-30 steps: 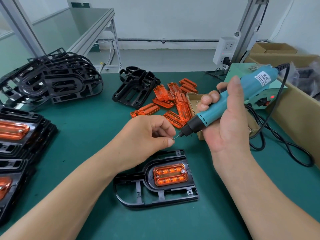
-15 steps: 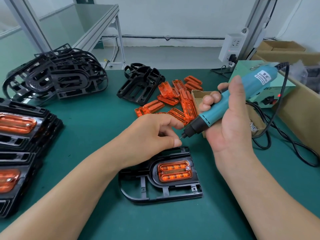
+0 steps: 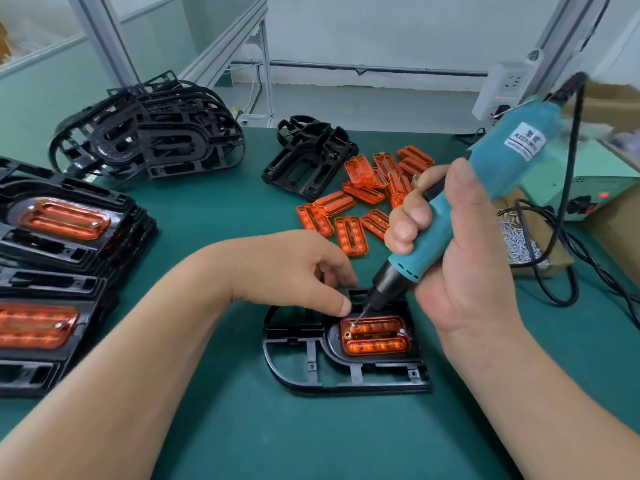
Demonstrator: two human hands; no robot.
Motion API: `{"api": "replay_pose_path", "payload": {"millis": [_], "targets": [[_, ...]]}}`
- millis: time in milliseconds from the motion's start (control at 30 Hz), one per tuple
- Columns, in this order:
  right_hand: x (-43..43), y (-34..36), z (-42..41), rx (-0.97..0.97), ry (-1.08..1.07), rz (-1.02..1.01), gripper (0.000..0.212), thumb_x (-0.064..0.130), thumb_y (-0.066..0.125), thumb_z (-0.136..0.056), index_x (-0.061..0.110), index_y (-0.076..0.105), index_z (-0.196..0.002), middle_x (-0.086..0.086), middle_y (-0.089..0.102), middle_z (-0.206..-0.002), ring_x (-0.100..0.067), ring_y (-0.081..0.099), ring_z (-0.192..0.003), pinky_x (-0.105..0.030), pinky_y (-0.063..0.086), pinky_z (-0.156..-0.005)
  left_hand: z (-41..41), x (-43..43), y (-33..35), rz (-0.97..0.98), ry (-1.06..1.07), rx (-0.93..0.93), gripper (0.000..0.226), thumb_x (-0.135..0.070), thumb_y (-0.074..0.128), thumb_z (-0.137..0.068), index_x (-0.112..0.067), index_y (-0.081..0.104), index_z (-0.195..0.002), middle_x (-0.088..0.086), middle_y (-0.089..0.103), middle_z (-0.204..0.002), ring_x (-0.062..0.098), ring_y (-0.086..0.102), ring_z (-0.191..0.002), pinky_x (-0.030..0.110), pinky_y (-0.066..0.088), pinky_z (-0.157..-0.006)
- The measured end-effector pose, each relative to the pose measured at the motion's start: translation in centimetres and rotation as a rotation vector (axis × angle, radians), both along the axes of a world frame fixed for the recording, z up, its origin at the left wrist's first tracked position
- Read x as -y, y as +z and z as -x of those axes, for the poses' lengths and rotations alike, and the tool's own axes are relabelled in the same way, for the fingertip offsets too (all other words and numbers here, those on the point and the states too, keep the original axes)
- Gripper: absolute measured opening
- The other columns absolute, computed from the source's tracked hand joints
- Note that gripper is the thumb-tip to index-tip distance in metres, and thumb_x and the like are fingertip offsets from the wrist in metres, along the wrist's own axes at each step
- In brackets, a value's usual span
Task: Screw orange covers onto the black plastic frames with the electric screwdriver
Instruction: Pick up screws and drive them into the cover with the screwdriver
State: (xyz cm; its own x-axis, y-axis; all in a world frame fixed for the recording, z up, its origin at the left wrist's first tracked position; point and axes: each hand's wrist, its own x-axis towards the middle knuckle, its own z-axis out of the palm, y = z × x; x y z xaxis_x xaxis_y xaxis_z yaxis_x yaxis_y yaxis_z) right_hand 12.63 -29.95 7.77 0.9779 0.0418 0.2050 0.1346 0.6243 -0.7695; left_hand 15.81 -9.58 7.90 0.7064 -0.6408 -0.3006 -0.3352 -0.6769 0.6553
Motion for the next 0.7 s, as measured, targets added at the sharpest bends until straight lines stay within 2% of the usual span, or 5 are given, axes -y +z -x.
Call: {"api": "replay_pose_path", "payload": {"millis": [200, 300, 533, 633, 700], "targets": [[-0.3, 0.1, 0.3, 0.029, 0.020, 0.048, 0.024, 0.035, 0.051, -0.104, 0.017, 0.058, -0.090, 0.000, 0.046, -0.069, -0.014, 0.051, -0.057, -0.024, 0.043, -0.053, 0.0, 0.2, -0.2, 0.006, 0.000, 0.004, 0.029, -0.037, 0.084, -0.088, -0.032, 0.075, -0.115, -0.013, 0.067, -0.090, -0.004, 0.060, -0.074, 0.007, 0.041, -0.065], [-0.4, 0.1, 0.5, 0.051, 0.045, 0.083, 0.024, 0.039, 0.062, -0.099, 0.017, 0.058, -0.090, -0.001, 0.046, -0.069, -0.015, 0.051, -0.057, -0.025, 0.044, -0.054, 0.1, 0.2, -0.1, 0.006, -0.002, 0.012, 0.026, -0.038, 0.084, -0.087, -0.039, 0.072, -0.110, -0.011, 0.068, -0.093, -0.006, 0.060, -0.075, 0.006, 0.041, -0.066], [-0.7, 0.4, 1.0, 0.143, 0.119, 0.140, 0.042, 0.050, 0.078, -0.085, 0.015, 0.056, -0.096, -0.003, 0.048, -0.069, -0.019, 0.051, -0.057, -0.028, 0.043, -0.055, 0.4, 0.6, 0.1, 0.005, 0.013, 0.015, 0.023, -0.038, 0.085, -0.086, -0.042, 0.068, -0.101, -0.010, 0.068, -0.091, -0.003, 0.061, -0.073, 0.008, 0.041, -0.066], [-1.0, 0.6, 1.4, 0.190, 0.155, 0.165, 0.053, 0.053, 0.080, -0.083, 0.010, 0.055, -0.102, -0.005, 0.048, -0.070, -0.021, 0.052, -0.057, -0.030, 0.044, -0.056, 0.5, 0.7, 0.3, 0.003, 0.034, 0.014, 0.020, -0.039, 0.085, -0.085, -0.047, 0.067, -0.087, -0.013, 0.069, -0.083, 0.000, 0.061, -0.070, 0.015, 0.042, -0.067], [-1.2, 0.8, 1.7, 0.231, 0.168, 0.186, 0.057, 0.053, 0.080, -0.083, 0.007, 0.055, -0.106, -0.006, 0.049, -0.070, -0.023, 0.052, -0.057, -0.032, 0.045, -0.057, 0.5, 0.8, 0.4, -0.001, 0.036, 0.023, 0.029, -0.039, 0.085, -0.085, -0.054, 0.065, -0.071, -0.020, 0.065, -0.070, -0.002, 0.059, -0.064, 0.011, 0.039, -0.062]]}}
